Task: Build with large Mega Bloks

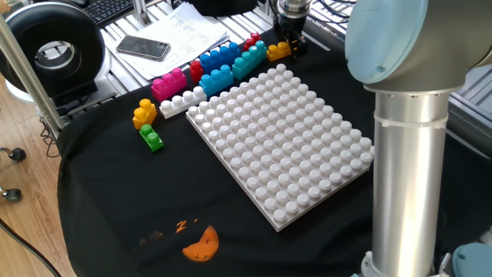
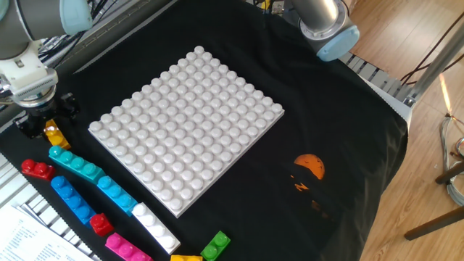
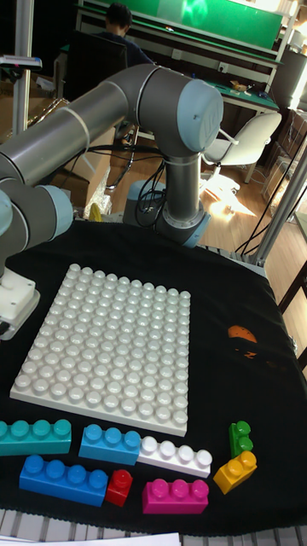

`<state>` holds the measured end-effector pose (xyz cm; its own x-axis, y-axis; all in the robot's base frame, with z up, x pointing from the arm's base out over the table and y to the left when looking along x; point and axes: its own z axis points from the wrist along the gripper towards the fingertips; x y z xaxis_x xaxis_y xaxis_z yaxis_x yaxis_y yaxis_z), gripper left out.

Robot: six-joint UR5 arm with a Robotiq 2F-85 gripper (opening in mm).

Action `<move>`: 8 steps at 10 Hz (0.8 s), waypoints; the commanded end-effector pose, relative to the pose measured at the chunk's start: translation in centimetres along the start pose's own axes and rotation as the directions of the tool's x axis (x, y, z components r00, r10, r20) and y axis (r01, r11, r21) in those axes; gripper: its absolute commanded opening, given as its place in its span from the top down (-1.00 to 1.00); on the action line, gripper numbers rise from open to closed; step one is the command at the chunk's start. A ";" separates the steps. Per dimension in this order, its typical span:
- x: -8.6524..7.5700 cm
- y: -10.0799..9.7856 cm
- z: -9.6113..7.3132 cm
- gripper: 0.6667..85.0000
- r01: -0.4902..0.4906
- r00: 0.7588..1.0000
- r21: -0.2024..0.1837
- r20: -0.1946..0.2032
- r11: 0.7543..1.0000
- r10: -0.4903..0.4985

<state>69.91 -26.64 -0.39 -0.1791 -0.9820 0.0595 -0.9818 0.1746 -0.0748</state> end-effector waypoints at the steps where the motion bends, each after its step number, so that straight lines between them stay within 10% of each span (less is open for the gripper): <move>1: -0.1 0.1 -0.3 -0.30 -0.033 0.999 -0.008 0.012 0.999 0.033; 8: 0.1 -0.3 -3.3 0.30 -0.162 0.987 0.000 0.016 0.987 0.162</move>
<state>69.77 -26.67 1.66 -0.2812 -0.9584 0.0492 -0.9580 0.2773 -0.0729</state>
